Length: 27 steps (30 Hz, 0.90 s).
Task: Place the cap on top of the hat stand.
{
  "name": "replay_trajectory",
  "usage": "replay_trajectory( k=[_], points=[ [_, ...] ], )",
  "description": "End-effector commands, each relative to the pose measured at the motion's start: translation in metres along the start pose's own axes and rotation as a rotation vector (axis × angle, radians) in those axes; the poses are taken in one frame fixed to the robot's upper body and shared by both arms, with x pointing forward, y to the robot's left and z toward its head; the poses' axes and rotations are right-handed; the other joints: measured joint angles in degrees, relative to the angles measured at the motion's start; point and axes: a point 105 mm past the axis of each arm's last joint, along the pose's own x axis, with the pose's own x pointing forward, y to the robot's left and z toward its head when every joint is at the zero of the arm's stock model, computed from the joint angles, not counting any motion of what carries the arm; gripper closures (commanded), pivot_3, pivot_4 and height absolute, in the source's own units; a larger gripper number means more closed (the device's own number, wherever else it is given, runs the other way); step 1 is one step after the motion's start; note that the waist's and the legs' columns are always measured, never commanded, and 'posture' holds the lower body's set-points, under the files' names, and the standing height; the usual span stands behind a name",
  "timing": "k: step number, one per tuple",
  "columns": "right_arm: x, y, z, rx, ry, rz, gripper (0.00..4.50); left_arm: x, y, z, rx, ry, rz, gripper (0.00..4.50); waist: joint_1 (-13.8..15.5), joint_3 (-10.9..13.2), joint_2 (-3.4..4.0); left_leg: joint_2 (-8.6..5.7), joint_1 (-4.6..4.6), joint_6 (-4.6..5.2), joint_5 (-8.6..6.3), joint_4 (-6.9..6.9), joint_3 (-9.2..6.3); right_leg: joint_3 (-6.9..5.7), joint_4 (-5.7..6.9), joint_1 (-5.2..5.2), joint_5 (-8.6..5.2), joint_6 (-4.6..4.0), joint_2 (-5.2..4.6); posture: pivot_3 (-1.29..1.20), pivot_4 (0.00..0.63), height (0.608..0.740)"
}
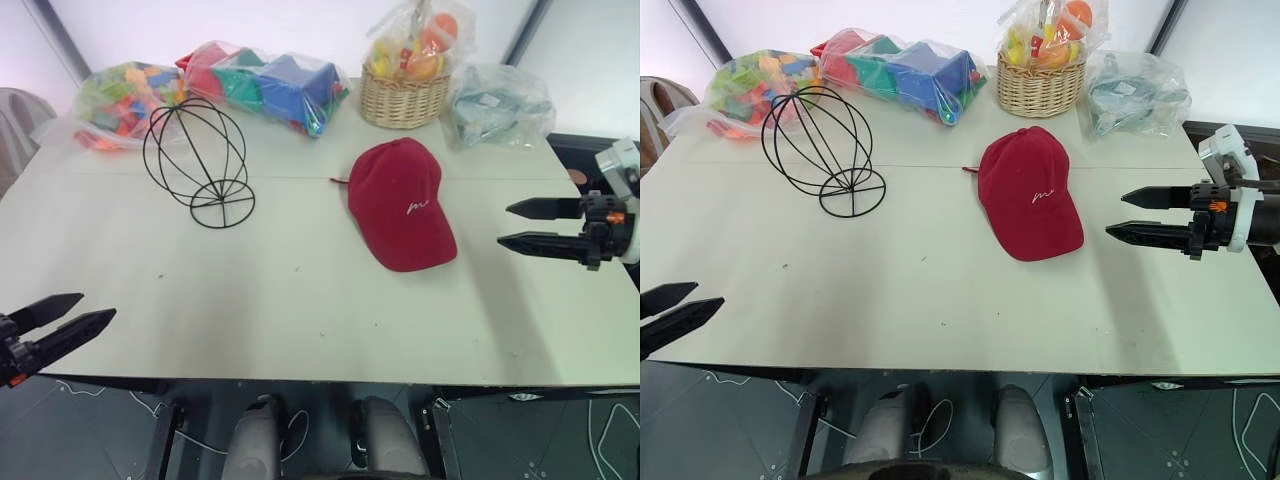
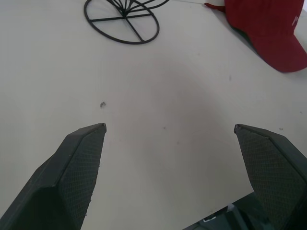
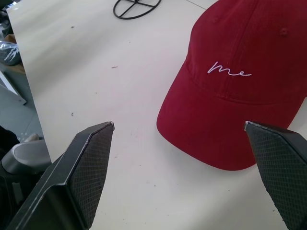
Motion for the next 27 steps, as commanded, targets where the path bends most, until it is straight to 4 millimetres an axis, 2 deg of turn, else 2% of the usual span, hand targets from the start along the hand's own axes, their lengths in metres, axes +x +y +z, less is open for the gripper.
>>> replay_trajectory(
  k=[1,4,27],
  points=[
    [-0.004,0.005,0.010,-0.042,-0.021,0.002,0.04,0.000,-0.002,0.004,0.007,-0.021,-0.012,0.00,0.00,0.00,0.00,0.00,0.00,0.00,0.00,0.00,0.00,0.00,0.00,0.00,0.00,0.00,0.00,0.00,0.150,0.740],
    [-0.002,0.004,0.011,-0.042,-0.024,0.001,0.04,-0.001,-0.001,0.010,0.003,-0.041,-0.012,0.00,0.05,0.00,0.00,0.00,0.00,0.00,0.00,0.00,0.00,0.00,0.00,0.00,0.00,0.00,0.00,0.00,0.150,0.740],
    [-0.004,-0.007,0.002,-0.040,-0.041,-0.027,0.04,-0.005,0.004,0.015,0.042,-0.029,0.013,0.00,0.02,0.00,0.00,0.00,0.00,0.01,0.00,0.00,0.01,0.00,0.00,0.00,0.00,0.00,0.01,0.00,0.150,0.740]
  ],
)
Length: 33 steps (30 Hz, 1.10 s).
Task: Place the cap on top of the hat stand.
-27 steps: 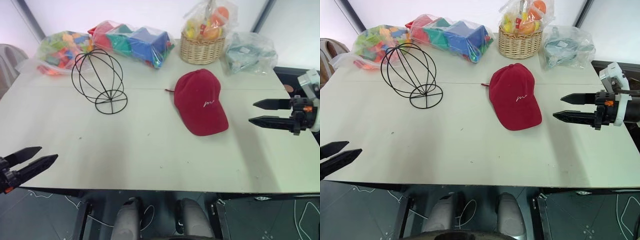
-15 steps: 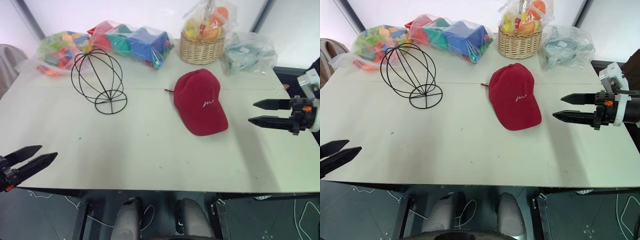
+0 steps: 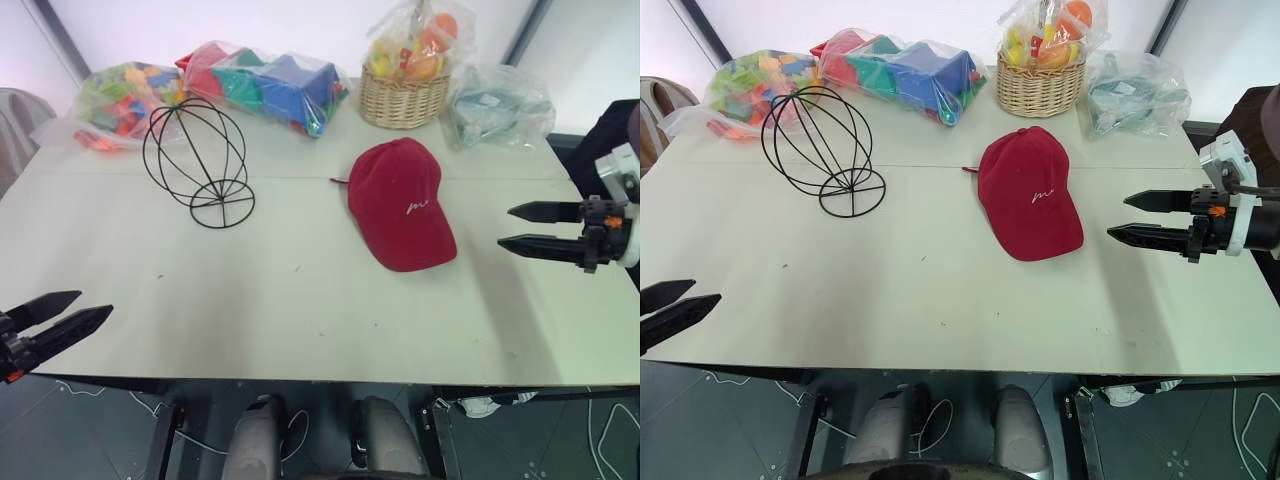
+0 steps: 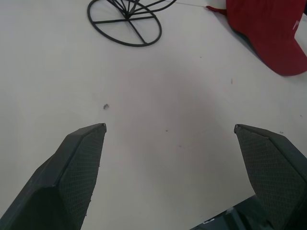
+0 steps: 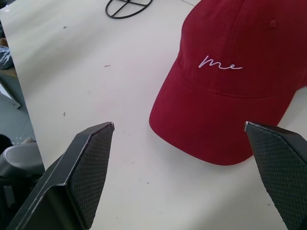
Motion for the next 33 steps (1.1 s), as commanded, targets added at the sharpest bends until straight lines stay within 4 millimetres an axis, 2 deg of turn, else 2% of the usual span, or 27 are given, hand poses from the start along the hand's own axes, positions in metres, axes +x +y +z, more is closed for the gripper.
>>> replay_trajectory(
  k=[1,6,9,13,18,21,23,28,31,33],
  points=[
    [-0.002,0.000,0.010,-0.048,-0.031,0.002,0.04,-0.005,0.001,0.012,0.053,-0.024,0.016,0.00,0.00,0.00,0.00,0.00,0.00,0.00,0.00,0.00,0.00,0.00,0.00,0.00,0.00,0.00,0.00,0.00,0.150,0.740],
    [-0.002,-0.009,0.010,-0.072,-0.040,-0.038,0.04,-0.007,0.007,0.022,0.124,-0.022,0.049,0.00,-0.02,0.00,0.00,0.00,0.00,0.00,0.00,0.00,0.00,0.00,0.00,0.00,0.00,0.00,0.01,0.00,0.150,0.740],
    [0.000,-0.016,0.011,-0.088,-0.051,-0.068,0.04,-0.004,0.009,0.043,0.198,-0.033,0.034,0.00,0.00,0.00,-0.01,0.00,0.00,0.00,0.00,0.00,0.00,0.00,0.00,-0.01,0.00,0.00,0.01,0.00,0.150,0.740],
    [0.001,-0.019,0.013,-0.108,-0.055,-0.074,0.04,0.016,-0.009,0.080,0.308,-0.058,-0.097,0.00,0.41,0.00,0.00,-0.02,-0.02,0.00,0.00,0.01,0.00,0.00,0.00,-0.01,0.00,0.00,0.01,0.00,0.150,0.740],
    [0.004,-0.032,0.010,-0.195,-0.046,-0.172,0.04,0.048,-0.037,0.090,0.388,-0.012,-0.282,0.00,0.47,-0.01,0.02,-0.02,-0.02,0.03,-0.02,-0.06,0.08,0.05,-0.04,-0.01,0.02,0.03,0.04,0.00,0.150,0.740],
    [0.003,-0.047,0.017,-0.379,-0.034,-0.315,0.04,0.060,-0.058,0.092,0.394,-0.001,-0.403,0.00,0.21,0.00,0.01,0.03,-0.02,0.02,-0.01,-0.03,0.09,0.07,-0.01,-0.04,0.02,0.05,0.11,0.00,0.150,0.740],
    [0.005,-0.050,0.011,-0.571,0.033,-0.369,0.04,0.065,-0.066,0.093,0.418,0.019,-0.447,0.00,0.16,0.01,0.02,0.02,-0.02,0.02,-0.01,-0.01,0.10,0.11,0.02,-0.04,0.03,0.05,0.11,0.00,0.150,0.740],
    [0.018,-0.024,-0.012,-0.922,0.148,-0.263,0.04,0.074,-0.069,0.101,0.422,0.027,-0.491,0.00,0.46,0.01,0.01,0.06,0.00,0.00,0.01,-0.01,0.10,0.15,0.04,-0.04,0.02,0.06,0.21,0.00,0.150,0.740],
    [0.021,-0.020,-0.023,-1.129,0.179,-0.245,0.04,0.083,-0.065,0.105,0.416,0.033,-0.491,0.00,0.27,0.01,0.02,0.06,0.02,0.00,0.01,0.07,0.16,0.23,0.08,-0.03,0.05,0.10,0.21,0.00,0.150,0.740],
    [0.025,-0.018,-0.041,-1.280,0.235,-0.191,0.04,0.086,-0.064,0.106,0.400,0.028,-0.500,0.00,0.15,0.01,0.00,0.06,0.04,-0.01,0.02,0.10,0.17,0.26,0.09,-0.02,0.07,0.14,0.21,0.00,0.150,0.740]
  ],
)
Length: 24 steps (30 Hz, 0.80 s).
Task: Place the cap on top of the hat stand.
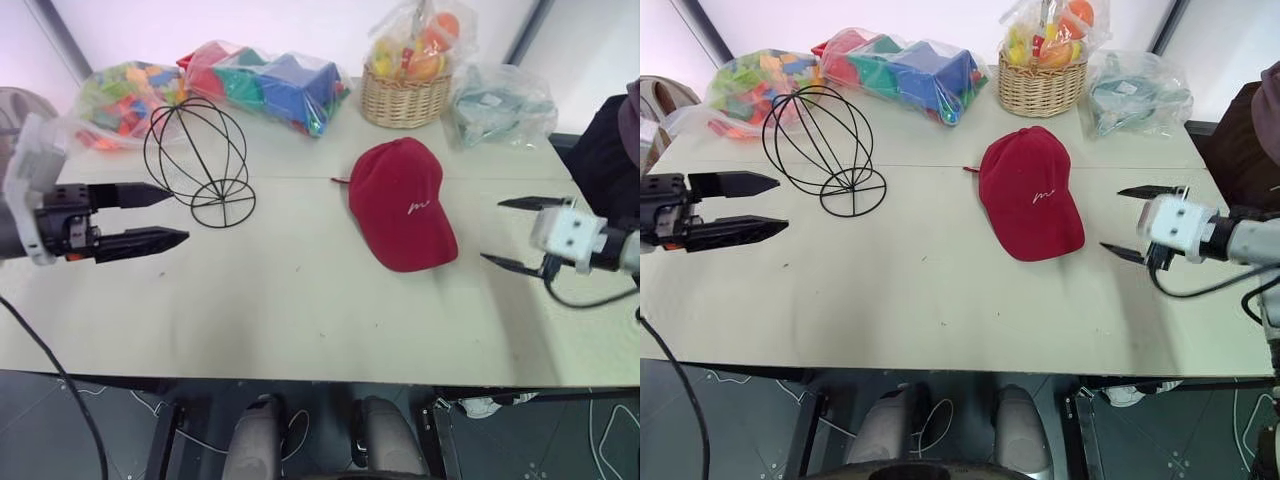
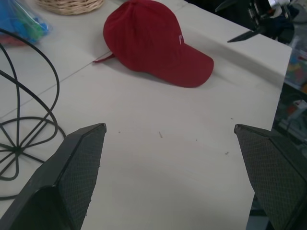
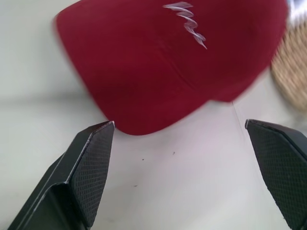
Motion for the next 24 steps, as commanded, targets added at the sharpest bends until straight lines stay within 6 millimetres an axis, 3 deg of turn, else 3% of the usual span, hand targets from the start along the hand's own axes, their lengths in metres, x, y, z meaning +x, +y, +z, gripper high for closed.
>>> replay_trajectory(
  k=[1,7,14,19,24],
  points=[
    [0.000,0.013,-0.003,-0.301,0.007,0.031,0.04,0.000,0.005,0.007,0.012,-0.009,0.003,0.00,-0.07,0.01,-0.03,0.00,0.00,0.00,0.00,0.00,0.00,0.00,0.00,0.01,0.00,0.00,0.00,0.00,0.150,0.740],
    [0.009,0.011,-0.010,-0.554,-0.049,-0.053,0.04,0.007,0.003,0.002,-0.005,-0.001,-0.017,0.00,-0.68,0.03,-0.03,0.01,0.02,-0.47,0.28,-0.02,0.09,0.14,0.12,-0.12,0.00,0.00,0.01,0.00,0.150,0.740],
    [0.034,0.006,-0.001,-0.682,-0.147,-0.175,0.04,0.006,-0.003,-0.006,-0.028,-0.006,-0.005,0.00,-0.62,0.03,-0.03,0.01,0.02,-0.70,0.42,-0.03,0.14,0.28,0.27,-0.25,-0.02,-0.02,0.02,0.00,0.150,0.740],
    [0.038,0.017,-0.005,-0.725,-0.190,-0.154,0.04,-0.003,-0.007,-0.011,-0.045,-0.003,0.024,0.00,-0.56,0.03,-0.04,0.01,0.00,-0.71,0.42,-0.03,0.13,0.29,0.28,-0.28,-0.02,-0.03,0.02,0.00,0.150,0.740],
    [0.028,0.038,-0.006,-0.714,-0.262,-0.079,0.04,-0.013,-0.010,-0.016,-0.053,0.010,0.056,0.00,-0.49,0.02,-0.06,0.01,0.01,-0.71,0.42,-0.03,0.12,0.31,0.28,-0.26,-0.02,-0.03,0.00,0.00,0.150,0.740]
  ],
)
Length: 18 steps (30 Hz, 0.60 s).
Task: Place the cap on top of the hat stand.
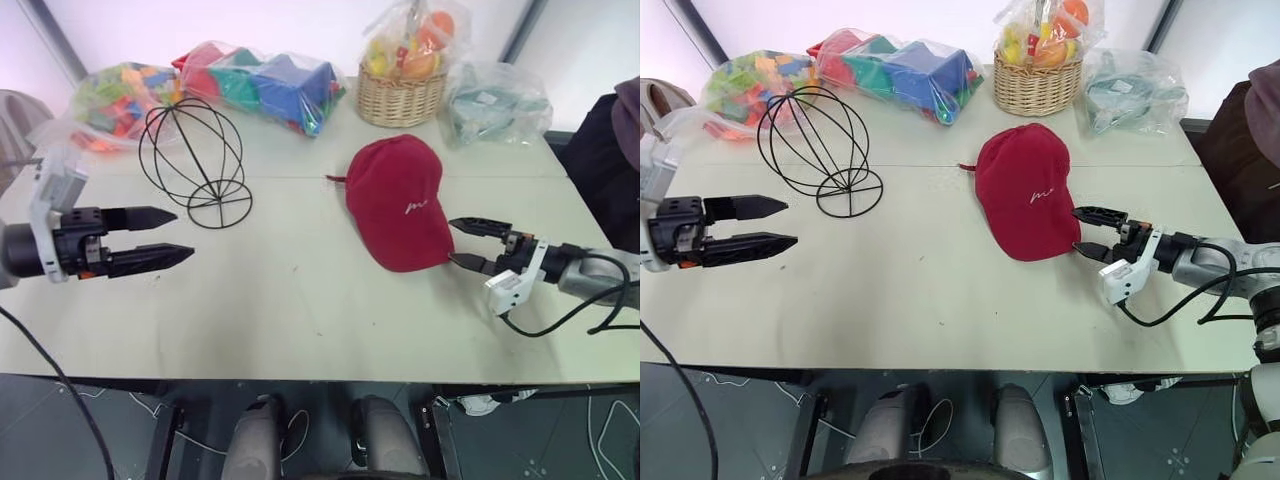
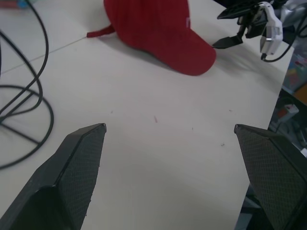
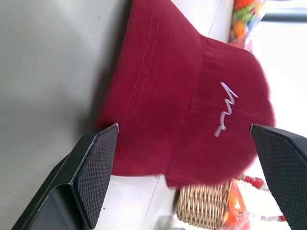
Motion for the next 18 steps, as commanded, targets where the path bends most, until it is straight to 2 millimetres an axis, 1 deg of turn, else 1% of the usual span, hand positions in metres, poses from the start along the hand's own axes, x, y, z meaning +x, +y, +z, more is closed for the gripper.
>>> replay_trajectory(
  k=[1,3,5,6,11,18],
  points=[
    [-0.012,0.002,0.004,0.008,-0.030,0.007,0.04,-0.012,-0.005,0.012,0.049,-0.027,0.023,0.00,-0.04,0.00,-0.01,0.00,0.00,0.00,0.00,0.00,0.00,0.00,0.00,0.00,0.00,0.00,0.00,0.00,0.150,0.740],
    [-0.014,0.002,0.005,0.003,-0.036,0.012,0.04,-0.014,-0.004,0.011,0.046,-0.029,0.035,0.00,-0.10,0.00,0.00,0.00,0.01,0.00,0.00,0.01,0.00,0.01,0.00,0.01,0.00,0.00,0.00,0.00,0.150,0.740],
    [-0.013,-0.006,-0.004,0.006,0.010,-0.044,0.04,-0.015,-0.003,0.009,0.044,-0.031,0.039,0.00,-0.26,-0.01,-0.01,0.00,0.03,0.00,0.00,0.00,0.00,0.02,0.02,0.01,0.00,0.00,0.01,0.00,0.150,0.740],
    [-0.010,-0.007,-0.004,0.003,0.011,-0.054,0.04,-0.015,-0.002,0.009,0.044,-0.034,0.041,0.00,-0.29,-0.01,-0.01,0.01,0.05,0.00,0.00,0.00,0.01,0.02,0.03,0.01,0.00,0.00,0.01,0.00,0.150,0.740],
    [0.007,-0.007,0.007,0.010,-0.032,-0.100,0.04,-0.011,0.000,0.007,0.046,-0.043,0.030,0.00,-0.23,-0.02,-0.03,0.01,0.04,0.00,0.00,0.00,0.00,0.03,0.04,0.02,0.00,0.00,0.01,0.00,0.150,0.740],
    [0.034,0.009,0.016,0.027,-0.028,-0.149,0.04,-0.007,0.002,0.006,0.050,-0.050,0.018,0.00,-0.06,-0.04,-0.07,0.01,0.03,0.00,0.01,0.01,0.01,0.02,0.04,0.02,0.01,0.00,0.01,0.00,0.150,0.740]
  ],
)
